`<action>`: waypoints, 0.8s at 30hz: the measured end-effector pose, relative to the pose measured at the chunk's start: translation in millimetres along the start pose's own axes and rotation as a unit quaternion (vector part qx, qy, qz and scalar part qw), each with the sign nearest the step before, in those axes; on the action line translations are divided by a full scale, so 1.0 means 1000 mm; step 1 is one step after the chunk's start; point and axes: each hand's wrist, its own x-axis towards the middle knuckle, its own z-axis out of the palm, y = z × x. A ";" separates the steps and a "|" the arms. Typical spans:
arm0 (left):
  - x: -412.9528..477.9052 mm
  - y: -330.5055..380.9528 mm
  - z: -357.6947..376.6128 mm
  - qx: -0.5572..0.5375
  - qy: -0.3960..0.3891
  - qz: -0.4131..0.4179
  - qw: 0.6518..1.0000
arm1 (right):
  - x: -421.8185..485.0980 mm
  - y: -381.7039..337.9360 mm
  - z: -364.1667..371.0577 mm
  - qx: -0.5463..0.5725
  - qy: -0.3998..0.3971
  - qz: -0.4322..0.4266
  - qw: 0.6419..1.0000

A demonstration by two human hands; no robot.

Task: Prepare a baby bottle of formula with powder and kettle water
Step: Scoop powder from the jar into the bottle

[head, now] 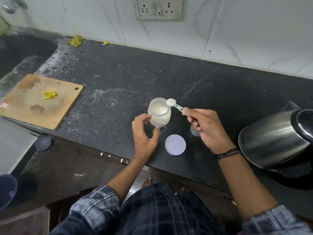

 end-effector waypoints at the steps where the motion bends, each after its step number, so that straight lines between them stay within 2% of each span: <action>1: -0.001 0.004 0.003 0.003 -0.015 0.021 1.000 | -0.001 -0.002 -0.004 0.003 0.003 -0.002 1.000; 5: -0.011 0.020 0.019 0.002 -0.091 0.074 0.993 | -0.006 -0.007 -0.027 0.018 0.014 -0.020 1.000; 10: -0.012 0.035 0.039 -0.013 -0.208 0.004 0.978 | -0.015 -0.007 -0.060 0.011 0.045 -0.036 0.998; 17: -0.001 0.054 0.068 0.015 -0.263 -0.029 0.964 | -0.026 0.013 -0.096 -0.033 0.097 -0.050 0.994; 24: 0.013 0.058 0.089 0.001 -0.318 -0.102 0.943 | -0.028 0.025 -0.105 -0.073 0.139 -0.078 0.985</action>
